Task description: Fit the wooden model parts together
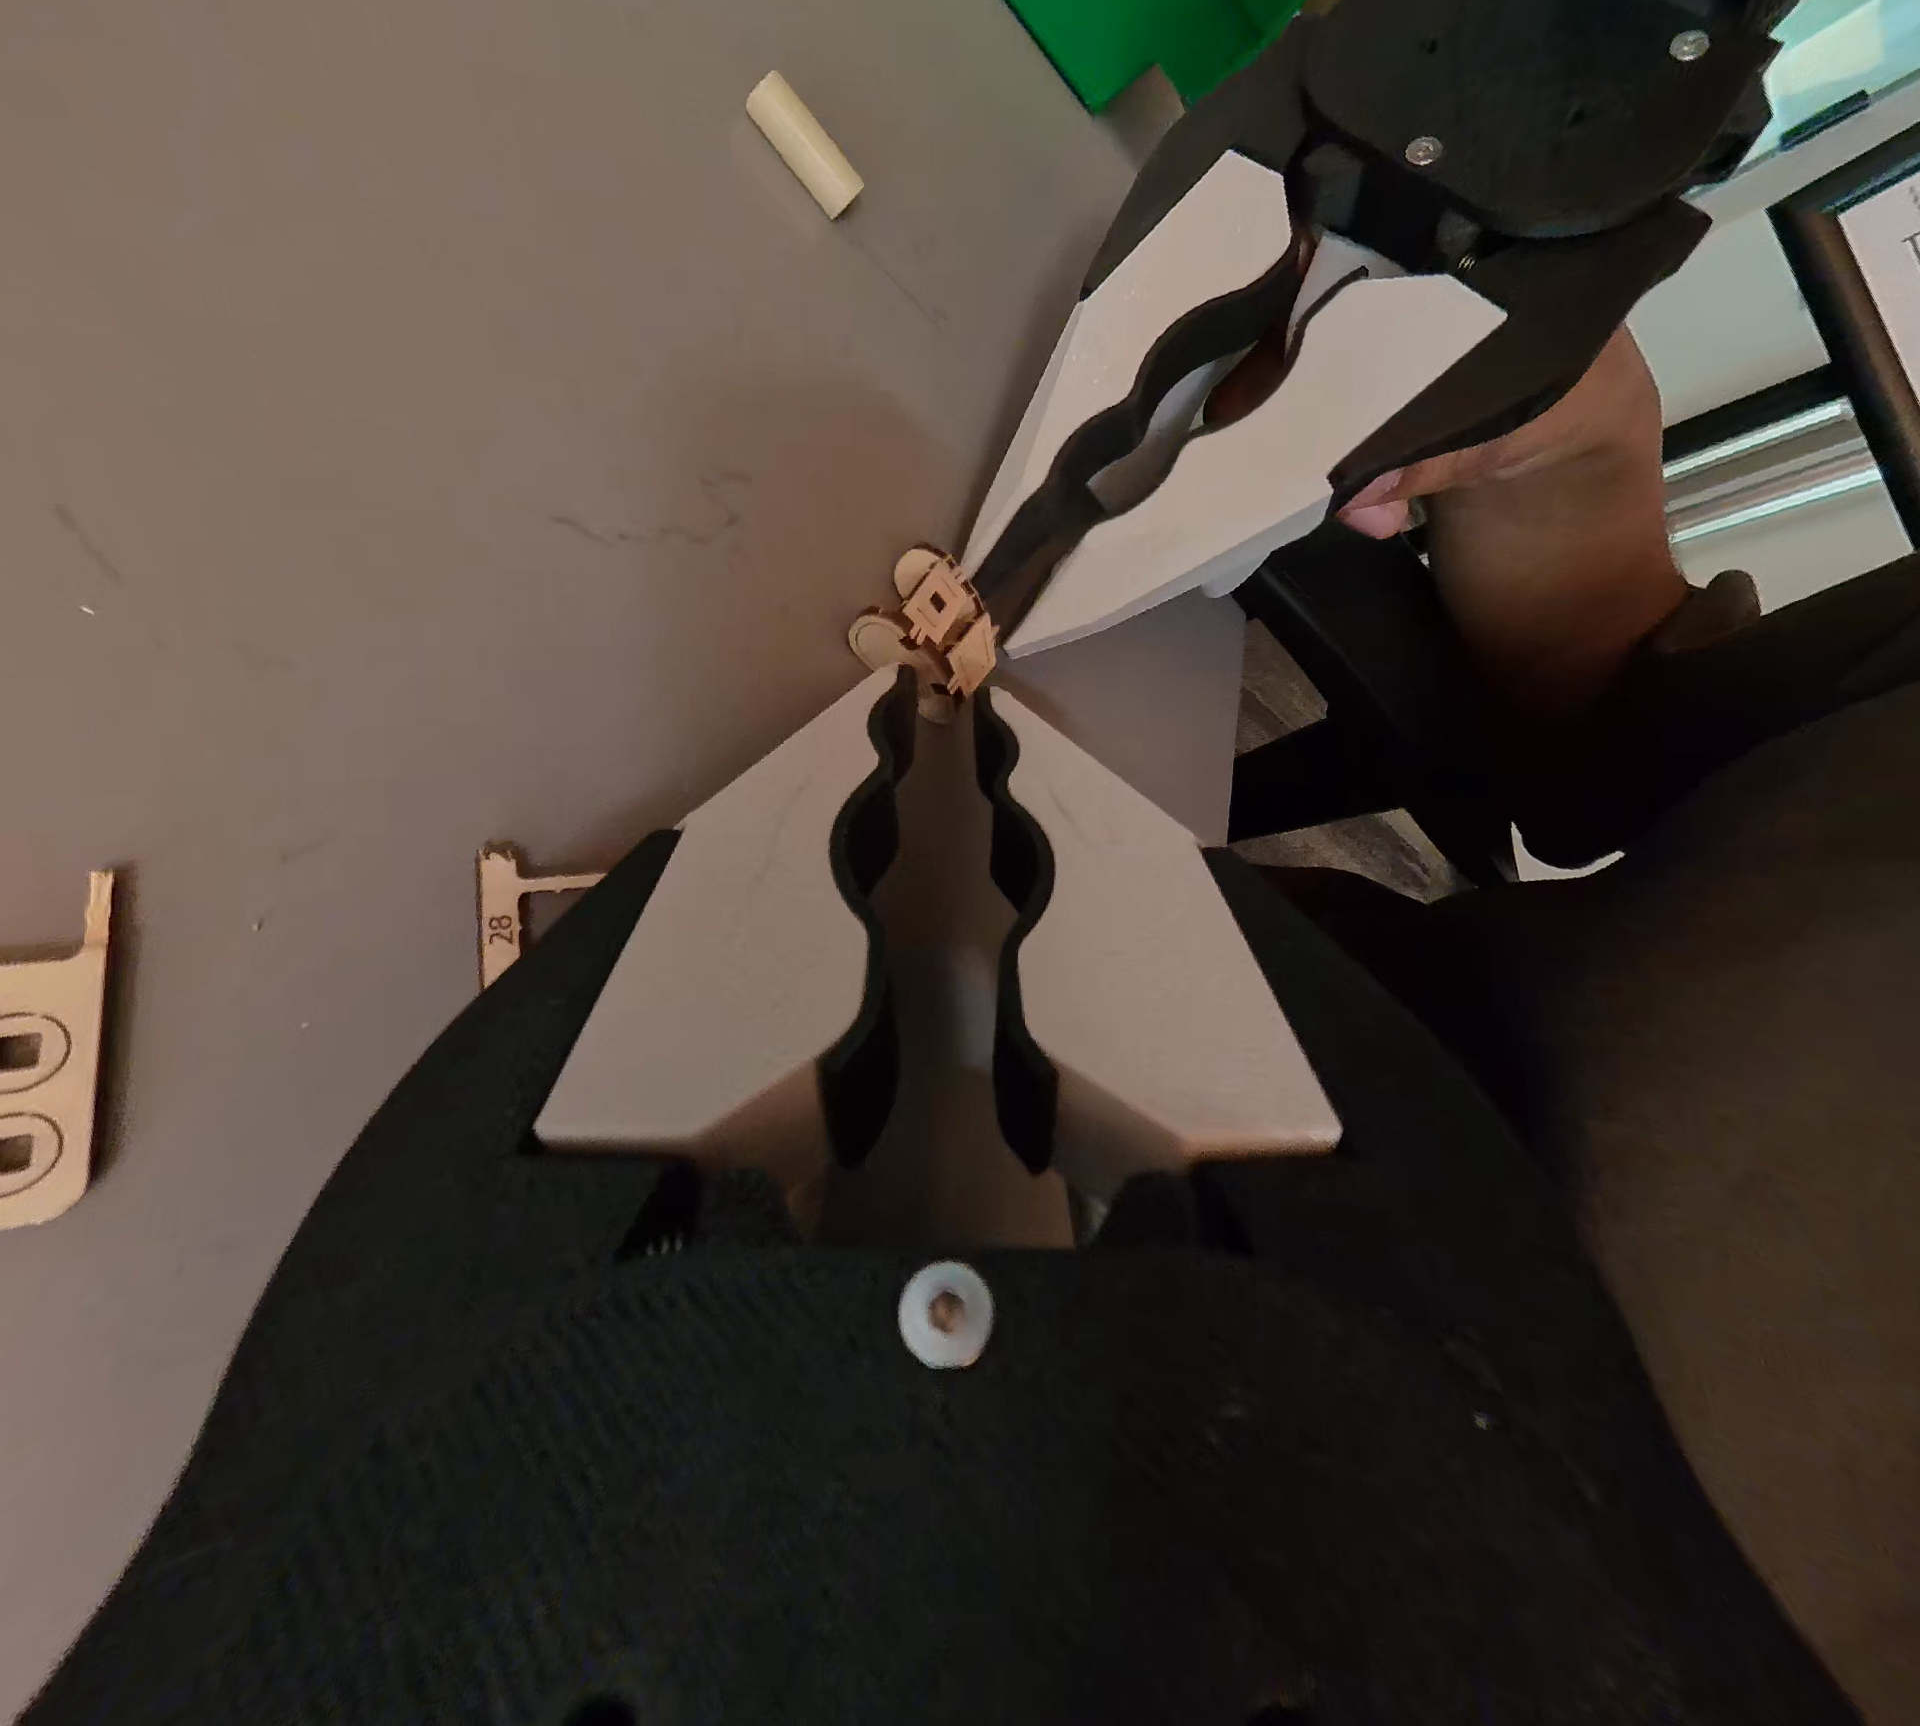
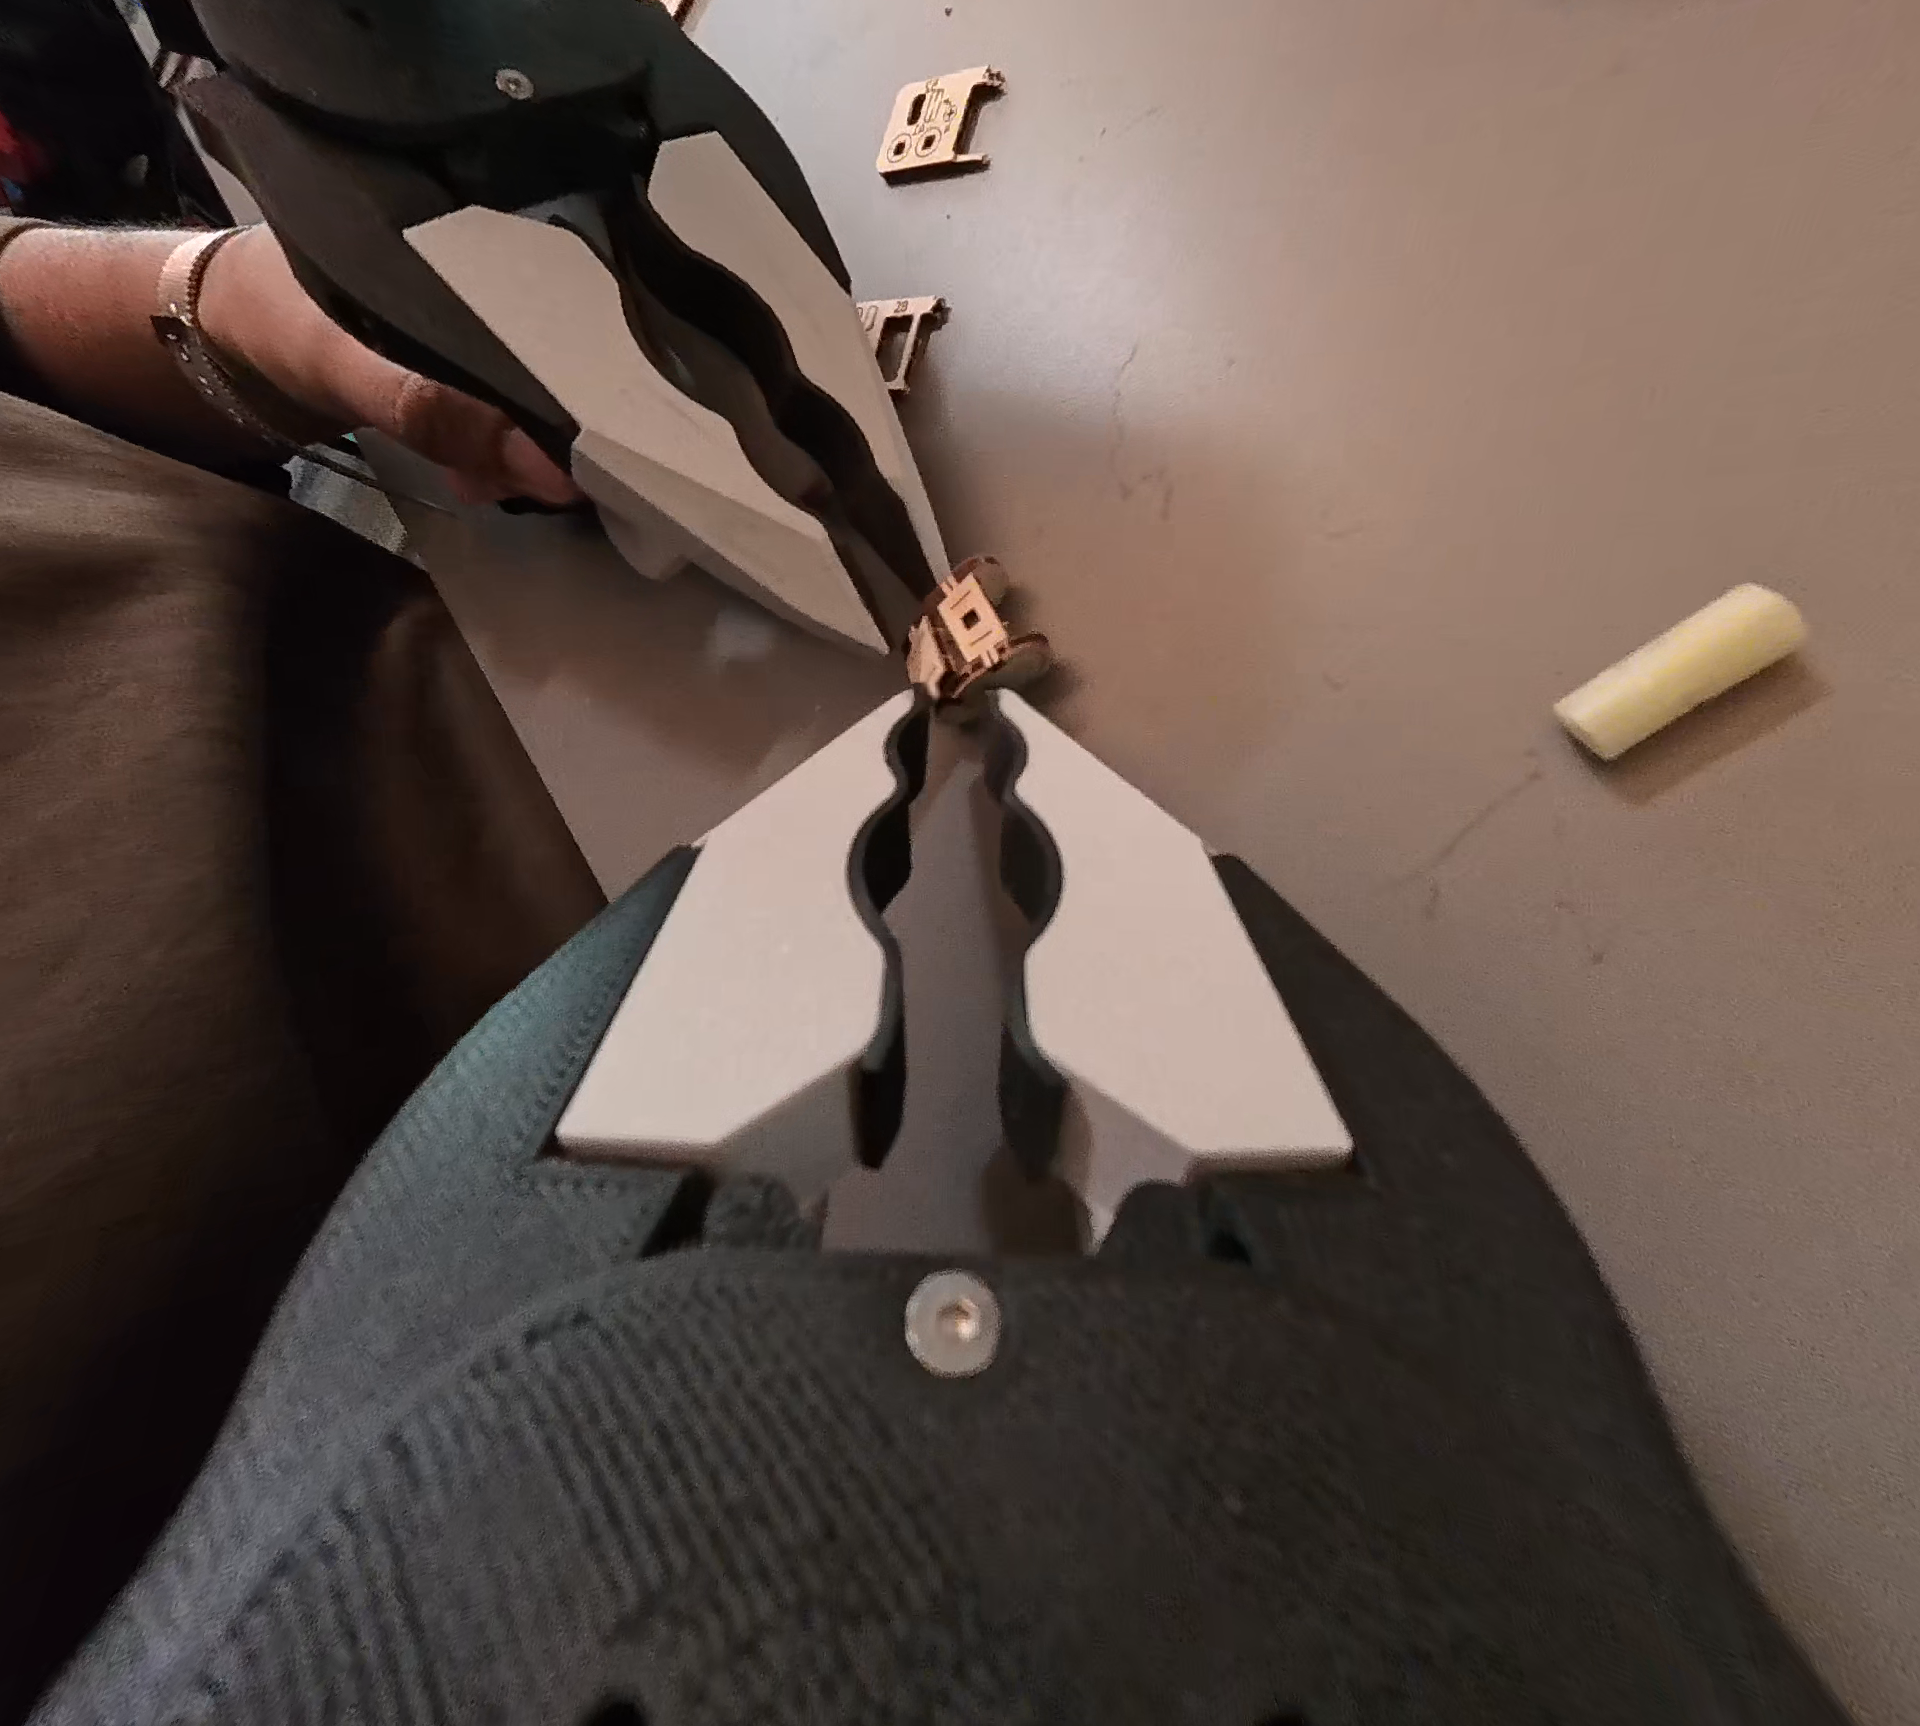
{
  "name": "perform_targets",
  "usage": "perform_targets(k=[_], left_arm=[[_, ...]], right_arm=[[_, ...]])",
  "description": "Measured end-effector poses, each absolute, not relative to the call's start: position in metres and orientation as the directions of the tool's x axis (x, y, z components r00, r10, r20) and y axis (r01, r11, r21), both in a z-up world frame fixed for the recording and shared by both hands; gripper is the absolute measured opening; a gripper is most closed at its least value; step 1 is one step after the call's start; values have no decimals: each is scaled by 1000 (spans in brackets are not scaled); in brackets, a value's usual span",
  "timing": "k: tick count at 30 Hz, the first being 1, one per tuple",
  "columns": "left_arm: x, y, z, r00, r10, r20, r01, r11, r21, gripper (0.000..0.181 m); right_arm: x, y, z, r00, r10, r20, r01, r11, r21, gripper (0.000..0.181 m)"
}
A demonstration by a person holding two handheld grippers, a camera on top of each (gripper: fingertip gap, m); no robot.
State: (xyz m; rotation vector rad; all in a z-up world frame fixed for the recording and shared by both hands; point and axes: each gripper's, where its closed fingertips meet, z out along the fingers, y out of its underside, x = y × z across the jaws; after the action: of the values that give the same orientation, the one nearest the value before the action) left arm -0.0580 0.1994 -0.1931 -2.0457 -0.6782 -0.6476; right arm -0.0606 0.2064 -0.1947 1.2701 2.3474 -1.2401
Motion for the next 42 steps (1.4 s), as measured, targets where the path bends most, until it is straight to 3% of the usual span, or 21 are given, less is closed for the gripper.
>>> perform_targets(k=[42], left_arm=[[-61,199,-195,740,224,634,643,-511,-570,6]], right_arm=[[-59,203,-195,-620,573,-536,766,295,-571,4]])
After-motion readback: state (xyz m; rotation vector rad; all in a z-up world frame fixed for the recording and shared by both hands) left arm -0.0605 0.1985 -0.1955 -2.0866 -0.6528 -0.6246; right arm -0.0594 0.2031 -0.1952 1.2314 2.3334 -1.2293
